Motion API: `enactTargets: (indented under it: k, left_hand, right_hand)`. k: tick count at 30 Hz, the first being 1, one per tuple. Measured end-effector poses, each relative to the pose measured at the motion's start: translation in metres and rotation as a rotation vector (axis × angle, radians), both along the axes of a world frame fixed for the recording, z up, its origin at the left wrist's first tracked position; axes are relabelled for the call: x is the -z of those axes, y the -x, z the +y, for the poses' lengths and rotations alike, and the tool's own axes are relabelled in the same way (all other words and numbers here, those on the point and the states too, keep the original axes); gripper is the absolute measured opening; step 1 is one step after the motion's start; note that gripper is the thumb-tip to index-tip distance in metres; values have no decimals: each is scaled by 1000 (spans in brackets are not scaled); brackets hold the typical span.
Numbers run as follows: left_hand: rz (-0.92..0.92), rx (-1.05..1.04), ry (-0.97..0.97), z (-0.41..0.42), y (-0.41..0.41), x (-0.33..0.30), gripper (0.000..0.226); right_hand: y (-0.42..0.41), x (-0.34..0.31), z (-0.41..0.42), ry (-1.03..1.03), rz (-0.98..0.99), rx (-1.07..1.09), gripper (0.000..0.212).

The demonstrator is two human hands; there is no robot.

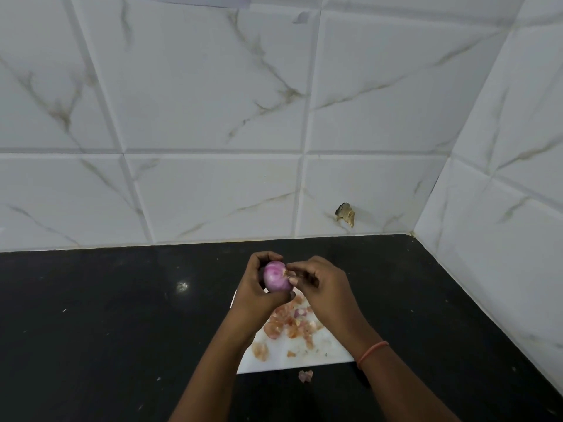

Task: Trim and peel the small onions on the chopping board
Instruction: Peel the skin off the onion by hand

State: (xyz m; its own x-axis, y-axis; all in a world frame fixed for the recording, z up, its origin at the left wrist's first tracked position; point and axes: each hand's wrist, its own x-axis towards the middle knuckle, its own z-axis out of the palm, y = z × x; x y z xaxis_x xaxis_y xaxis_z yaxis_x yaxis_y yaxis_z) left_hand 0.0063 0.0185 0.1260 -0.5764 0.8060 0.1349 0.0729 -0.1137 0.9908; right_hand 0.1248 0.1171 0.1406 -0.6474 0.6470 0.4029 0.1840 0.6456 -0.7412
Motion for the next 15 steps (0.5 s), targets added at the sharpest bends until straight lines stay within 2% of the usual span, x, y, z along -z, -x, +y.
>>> enactTargets:
  k: [9,15]
  left_hand:
    - [39,21,14,3,-2,1,60]
    - [23,-17,18,4,-6,3,62]
  right_hand:
    - [-6,3,4,-255,-126,62,7]
    - [-2,3,4,-203,-198,68,8]
